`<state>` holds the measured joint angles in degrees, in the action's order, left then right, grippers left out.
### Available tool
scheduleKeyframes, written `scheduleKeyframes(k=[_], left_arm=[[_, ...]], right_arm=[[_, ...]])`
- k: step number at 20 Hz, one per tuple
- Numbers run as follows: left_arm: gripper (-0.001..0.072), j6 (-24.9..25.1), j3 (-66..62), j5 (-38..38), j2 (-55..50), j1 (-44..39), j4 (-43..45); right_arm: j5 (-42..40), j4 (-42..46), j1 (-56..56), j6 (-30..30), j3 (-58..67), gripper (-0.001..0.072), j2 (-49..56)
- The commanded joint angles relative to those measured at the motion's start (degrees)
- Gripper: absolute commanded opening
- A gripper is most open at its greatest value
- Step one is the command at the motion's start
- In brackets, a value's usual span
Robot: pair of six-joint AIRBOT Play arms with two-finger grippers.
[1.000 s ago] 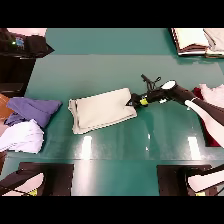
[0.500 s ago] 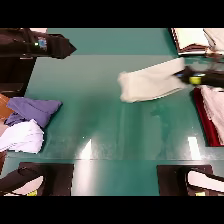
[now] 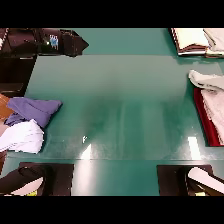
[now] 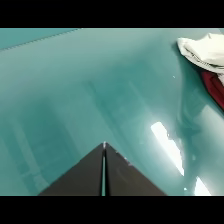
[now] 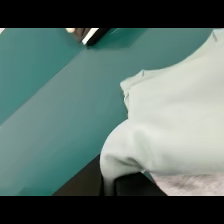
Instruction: Fold the shirts.
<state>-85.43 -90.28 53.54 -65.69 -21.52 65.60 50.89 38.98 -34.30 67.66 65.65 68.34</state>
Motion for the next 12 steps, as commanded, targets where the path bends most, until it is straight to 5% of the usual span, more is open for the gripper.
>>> scheduleKeyframes(k=[1, 7, 12], left_arm=[[0.0027, -0.1, 0.0, -0.3, 0.0, -0.3, 0.0], [0.0028, 0.0, 0.0, 0.2, 0.0, -0.3, 0.4], [0.0028, 0.4, 0.0, 1.1, 0.0, -0.3, 0.4]], right_arm=[[-0.6, 1.9, -2.1, 0.0, 2.3, 0.0011, 0.0], [8.8, 14.6, -2.3, 5.7, 13.1, 0.0011, -1.8], [11.3, 21.2, -4.4, 8.5, 8.9, 0.0011, -9.5]])
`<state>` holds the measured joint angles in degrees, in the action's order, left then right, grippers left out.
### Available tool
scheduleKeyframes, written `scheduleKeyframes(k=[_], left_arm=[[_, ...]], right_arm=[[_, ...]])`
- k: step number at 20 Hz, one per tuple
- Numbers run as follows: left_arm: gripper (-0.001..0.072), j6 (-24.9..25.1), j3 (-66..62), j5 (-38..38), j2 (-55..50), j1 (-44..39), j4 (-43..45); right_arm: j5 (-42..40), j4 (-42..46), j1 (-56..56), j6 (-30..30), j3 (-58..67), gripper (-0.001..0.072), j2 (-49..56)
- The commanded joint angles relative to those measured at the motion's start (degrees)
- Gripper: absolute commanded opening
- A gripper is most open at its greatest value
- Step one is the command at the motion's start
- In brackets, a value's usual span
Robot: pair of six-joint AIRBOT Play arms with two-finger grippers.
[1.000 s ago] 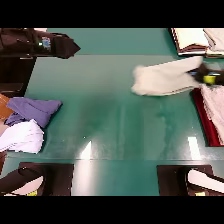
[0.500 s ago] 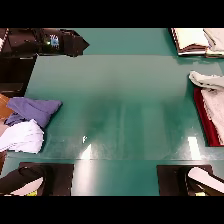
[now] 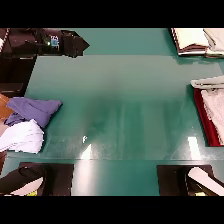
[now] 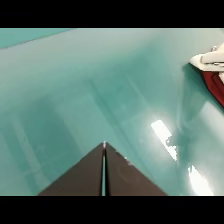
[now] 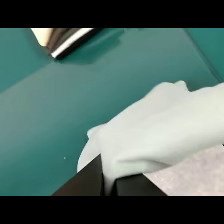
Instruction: Fold the shirts.
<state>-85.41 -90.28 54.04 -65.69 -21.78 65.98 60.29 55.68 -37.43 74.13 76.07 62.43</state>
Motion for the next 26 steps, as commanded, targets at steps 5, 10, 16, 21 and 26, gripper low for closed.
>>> scheduleKeyframes(k=[5, 10, 16, 21, 26], left_arm=[[0.0027, 1.9, 0.0, 2.3, 0.0, 0.0, 0.1], [0.0028, 2.2, 0.0, 3.6, 0.0, 0.0, 0.1], [0.0028, 3.4, 0.0, 3.5, 0.0, 0.0, 0.1], [0.0028, 3.4, 0.0, 3.4, 0.0, 0.1, 0.3], [0.0028, 3.3, 0.0, 3.7, 0.0, 0.0, 0.9]], right_arm=[[3.5, 4.8, -9.5, 2.0, -12.4, 0.0011, -10.6], [5.9, 15.1, -13.9, 2.4, -21.2, 0.0380, -12.9], [6.3, 13.1, -10.1, 4.5, -16.2, 0.0609, -12.8], [5.6, 4.0, 13.8, 4.5, -12.7, 0.0606, -12.5], [5.1, 4.0, 38.2, 5.4, -12.4, 0.0545, -5.8]])
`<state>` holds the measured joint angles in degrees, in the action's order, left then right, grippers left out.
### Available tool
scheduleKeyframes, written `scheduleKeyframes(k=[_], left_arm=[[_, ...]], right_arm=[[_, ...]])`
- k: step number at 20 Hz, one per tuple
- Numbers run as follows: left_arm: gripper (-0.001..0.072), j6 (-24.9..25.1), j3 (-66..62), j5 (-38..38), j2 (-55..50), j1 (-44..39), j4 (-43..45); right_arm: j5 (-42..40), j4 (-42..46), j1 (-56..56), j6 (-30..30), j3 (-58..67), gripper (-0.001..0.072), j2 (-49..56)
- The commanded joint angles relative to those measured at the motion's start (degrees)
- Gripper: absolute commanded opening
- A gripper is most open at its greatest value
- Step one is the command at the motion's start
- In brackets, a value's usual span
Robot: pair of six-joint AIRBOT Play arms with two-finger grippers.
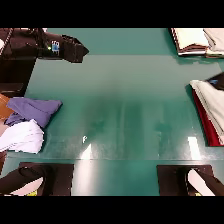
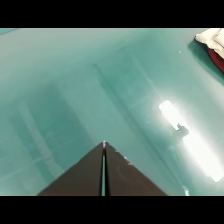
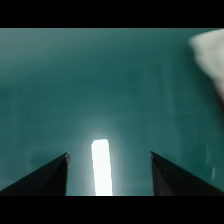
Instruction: Fold the shirts.
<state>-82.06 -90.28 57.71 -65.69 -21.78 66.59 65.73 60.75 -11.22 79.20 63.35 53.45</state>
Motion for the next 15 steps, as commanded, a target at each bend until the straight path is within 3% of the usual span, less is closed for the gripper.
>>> scheduleKeyframes(k=[1, 5, 6, 15], left_arm=[[0.0028, 0.0, 0.0, -0.4, 0.0, 0.0, 0.3], [0.0028, 0.0, 0.0, -2.8, 0.0, 0.0, 0.2], [0.0028, 0.0, 0.0, -3.3, 0.0, 0.0, 0.2], [0.0028, 0.0, 0.0, -5.8, 0.0, 0.0, 0.2]], right_arm=[[-0.5, -1.1, 15.8, 0.3, 0.3, 0.0442, 4.9], [-2.2, -1.1, 25.9, 0.3, 0.3, 0.0055, 10.2], [-2.2, -1.1, 27.0, 0.3, 0.3, 0.0012, 11.0], [-3.0, -1.1, 26.4, 0.3, 0.3, 0.0012, 9.6]])
